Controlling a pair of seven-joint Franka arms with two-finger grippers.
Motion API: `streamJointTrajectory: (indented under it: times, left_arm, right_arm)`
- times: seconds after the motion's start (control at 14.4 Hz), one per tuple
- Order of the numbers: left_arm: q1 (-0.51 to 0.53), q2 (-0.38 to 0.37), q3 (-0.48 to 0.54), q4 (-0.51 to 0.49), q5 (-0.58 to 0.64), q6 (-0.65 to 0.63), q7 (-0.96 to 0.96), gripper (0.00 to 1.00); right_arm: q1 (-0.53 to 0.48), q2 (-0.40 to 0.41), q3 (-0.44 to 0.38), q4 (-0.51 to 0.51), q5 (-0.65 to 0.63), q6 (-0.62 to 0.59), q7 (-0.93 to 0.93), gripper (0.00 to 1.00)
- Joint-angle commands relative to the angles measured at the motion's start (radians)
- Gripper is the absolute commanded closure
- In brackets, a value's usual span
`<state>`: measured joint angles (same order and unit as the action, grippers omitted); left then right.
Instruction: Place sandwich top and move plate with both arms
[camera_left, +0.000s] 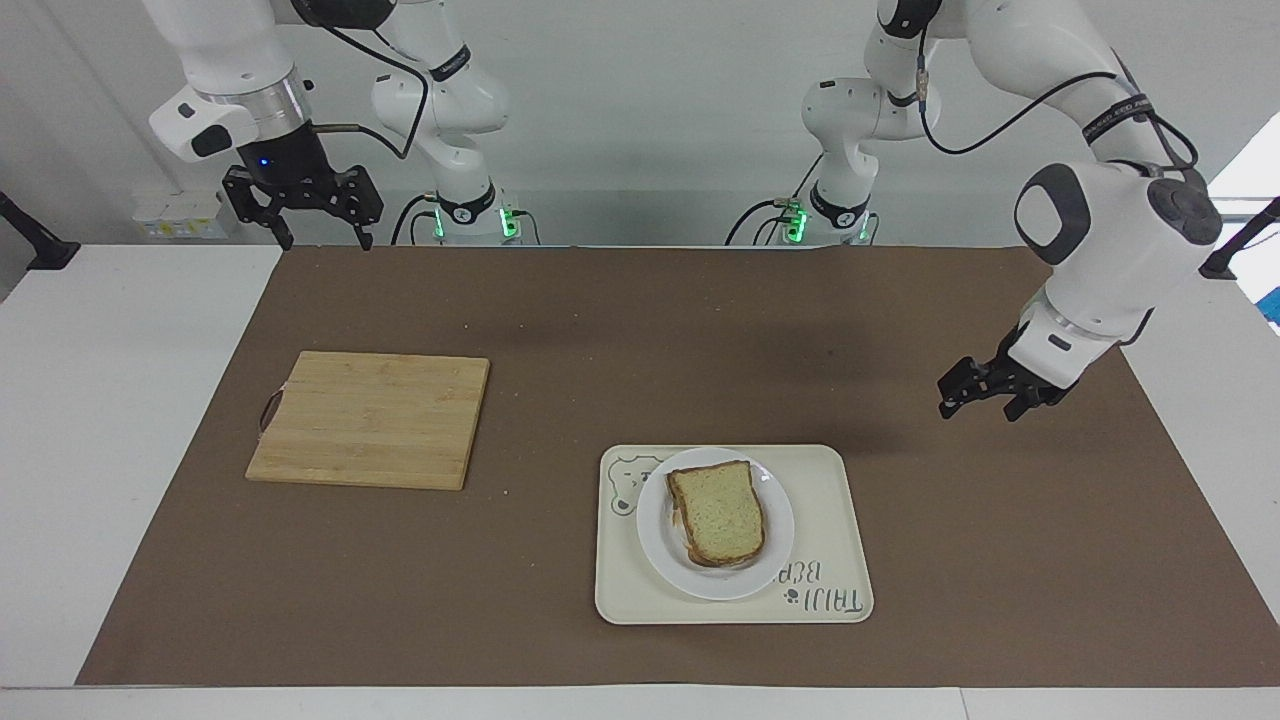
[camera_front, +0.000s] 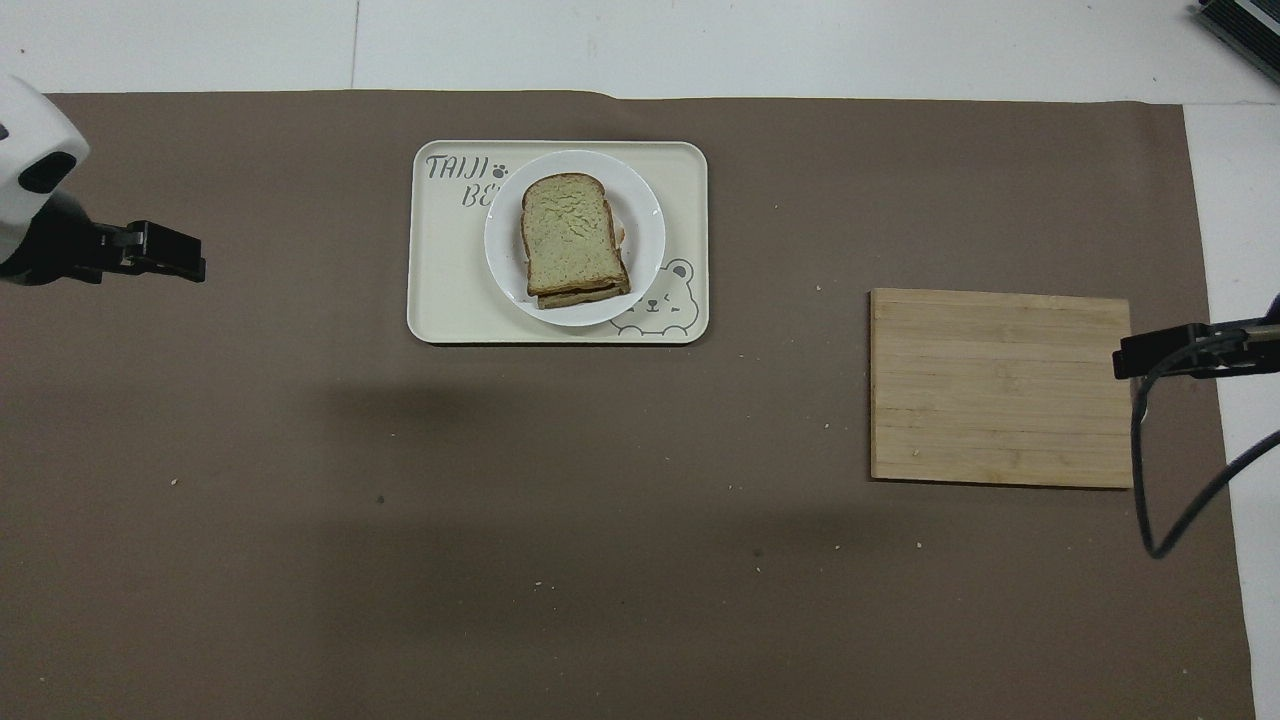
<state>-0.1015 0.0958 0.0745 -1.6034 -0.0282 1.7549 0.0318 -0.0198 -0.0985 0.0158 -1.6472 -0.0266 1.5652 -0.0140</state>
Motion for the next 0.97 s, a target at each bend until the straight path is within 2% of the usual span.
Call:
streamJointTrajectory:
  times: [0.0,0.21,0.28,0.42,0.9]
  left_arm:
    - [-0.012,-0.068,0.001,-0.01,0.031,-0.098,-0.016,0.0]
    - [-0.014,-0.073,-0.013,0.078,0.083,-0.239,-0.016,0.0]
    - [-0.014,-0.077,-0.015,0.083,0.082,-0.25,-0.007,0.0]
    - [-0.014,-0.1,-0.015,0.057,0.071,-0.232,0.003,0.0]
    - [-0.007,-0.102,-0.013,0.056,0.03,-0.232,-0.006,0.0]
  right_arm:
    - [-0.011,-0.012,0.006,-0.011,-0.001,-0.004,-0.001,0.0]
    - [-0.012,-0.015,0.007,-0.014,0.004,-0.004,0.002,0.0]
    - [-0.014,-0.015,0.007,-0.014,0.005,-0.005,0.002,0.0]
    - [-0.014,-0.015,0.007,-0.016,0.005,-0.007,0.002,0.0]
    - [-0.014,-0.015,0.006,-0.016,0.007,-0.005,-0.001,0.0]
